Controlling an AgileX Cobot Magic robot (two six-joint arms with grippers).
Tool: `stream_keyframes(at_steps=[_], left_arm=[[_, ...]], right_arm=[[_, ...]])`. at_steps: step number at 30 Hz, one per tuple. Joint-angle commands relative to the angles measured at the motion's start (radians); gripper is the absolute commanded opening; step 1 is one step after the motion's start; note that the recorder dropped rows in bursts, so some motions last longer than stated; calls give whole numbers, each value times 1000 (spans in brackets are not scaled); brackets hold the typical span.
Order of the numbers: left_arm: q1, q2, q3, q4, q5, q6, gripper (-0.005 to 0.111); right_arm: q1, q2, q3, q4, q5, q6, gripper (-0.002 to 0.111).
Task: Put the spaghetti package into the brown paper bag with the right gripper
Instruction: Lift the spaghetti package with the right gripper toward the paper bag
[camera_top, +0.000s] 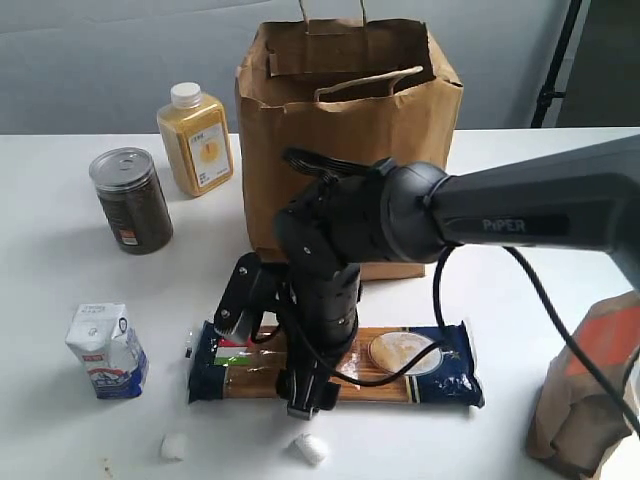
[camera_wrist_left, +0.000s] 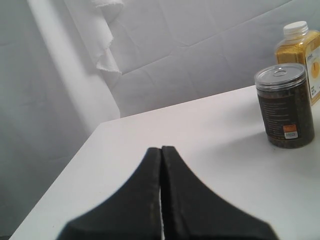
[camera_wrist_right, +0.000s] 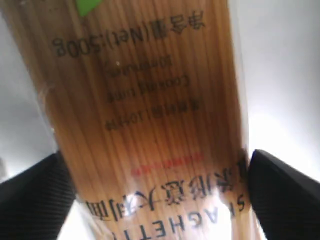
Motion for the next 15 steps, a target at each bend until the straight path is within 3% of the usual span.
stream_keyframes(at_steps=[1,2,3,4,8,10,15], left_arm=[[-2,2,5,-5,-3,-4,0],[-2,2,5,-5,-3,-4,0],[-2,2,5,-5,-3,-4,0],[-2,2,5,-5,-3,-4,0],[-2,2,5,-5,-3,-4,0],[-2,2,5,-5,-3,-4,0],[-2,2,5,-5,-3,-4,0]], right_arm=[[-9,47,18,33,102,-42,41],[-9,40,18,34,123,-34,19],[-9,32,18,34,128,-32,5],[-9,3,18,34,109,-1,0],[3,-106,18,37,-23,98,0],[45,-237,18,44,-122,186,0],[191,-479,18,91,-314,195,0]])
